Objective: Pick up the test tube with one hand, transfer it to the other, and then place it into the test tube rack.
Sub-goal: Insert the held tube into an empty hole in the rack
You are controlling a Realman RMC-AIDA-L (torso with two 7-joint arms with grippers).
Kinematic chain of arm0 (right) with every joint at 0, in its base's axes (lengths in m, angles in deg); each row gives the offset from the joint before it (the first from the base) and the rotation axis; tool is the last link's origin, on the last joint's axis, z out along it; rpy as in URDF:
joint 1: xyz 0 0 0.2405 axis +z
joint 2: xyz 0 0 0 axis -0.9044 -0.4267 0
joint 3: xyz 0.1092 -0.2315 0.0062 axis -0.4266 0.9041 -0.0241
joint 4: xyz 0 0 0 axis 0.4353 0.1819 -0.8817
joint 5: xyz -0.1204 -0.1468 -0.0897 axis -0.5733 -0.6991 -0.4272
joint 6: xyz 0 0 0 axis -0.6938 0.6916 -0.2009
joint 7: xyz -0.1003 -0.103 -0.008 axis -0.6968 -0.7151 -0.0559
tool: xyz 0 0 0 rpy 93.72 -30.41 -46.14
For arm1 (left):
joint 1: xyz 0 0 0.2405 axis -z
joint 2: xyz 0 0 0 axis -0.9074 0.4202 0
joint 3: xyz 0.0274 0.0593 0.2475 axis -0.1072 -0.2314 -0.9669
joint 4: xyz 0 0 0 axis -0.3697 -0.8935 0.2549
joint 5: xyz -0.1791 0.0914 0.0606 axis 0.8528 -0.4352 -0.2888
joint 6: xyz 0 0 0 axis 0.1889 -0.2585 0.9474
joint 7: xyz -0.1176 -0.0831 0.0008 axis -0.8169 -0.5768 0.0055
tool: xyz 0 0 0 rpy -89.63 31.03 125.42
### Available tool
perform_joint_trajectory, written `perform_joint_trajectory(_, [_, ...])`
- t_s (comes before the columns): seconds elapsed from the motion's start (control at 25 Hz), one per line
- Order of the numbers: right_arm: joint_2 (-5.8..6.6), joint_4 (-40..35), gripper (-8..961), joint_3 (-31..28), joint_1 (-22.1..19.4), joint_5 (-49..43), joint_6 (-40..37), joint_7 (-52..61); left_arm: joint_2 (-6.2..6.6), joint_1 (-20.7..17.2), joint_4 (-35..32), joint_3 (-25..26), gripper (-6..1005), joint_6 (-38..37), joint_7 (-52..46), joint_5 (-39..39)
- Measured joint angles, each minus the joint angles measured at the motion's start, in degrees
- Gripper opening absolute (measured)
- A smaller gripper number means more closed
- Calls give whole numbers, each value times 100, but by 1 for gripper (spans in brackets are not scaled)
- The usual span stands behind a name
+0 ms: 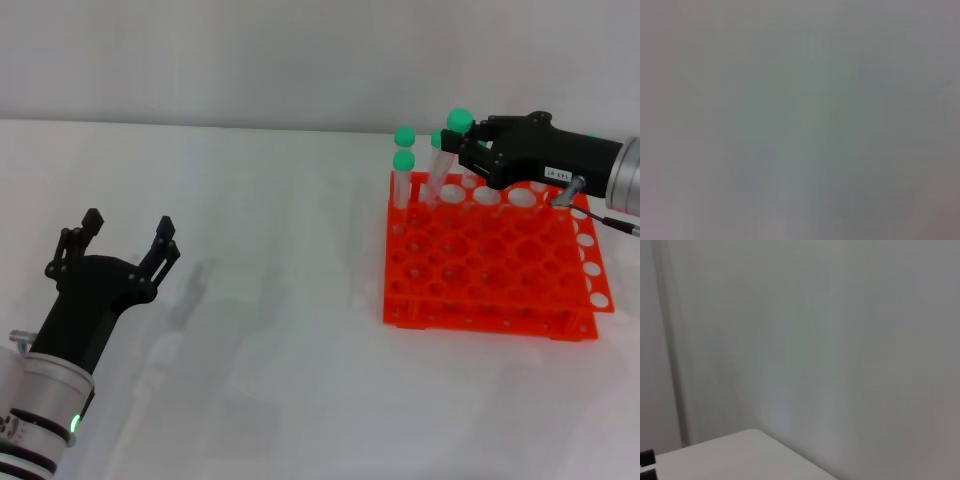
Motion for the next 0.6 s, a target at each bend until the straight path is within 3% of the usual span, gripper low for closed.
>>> perform_joint_trajectory(0.6, [-1, 227, 195, 293, 249, -18, -606, 103, -1, 74, 3, 13, 873, 35, 4, -5])
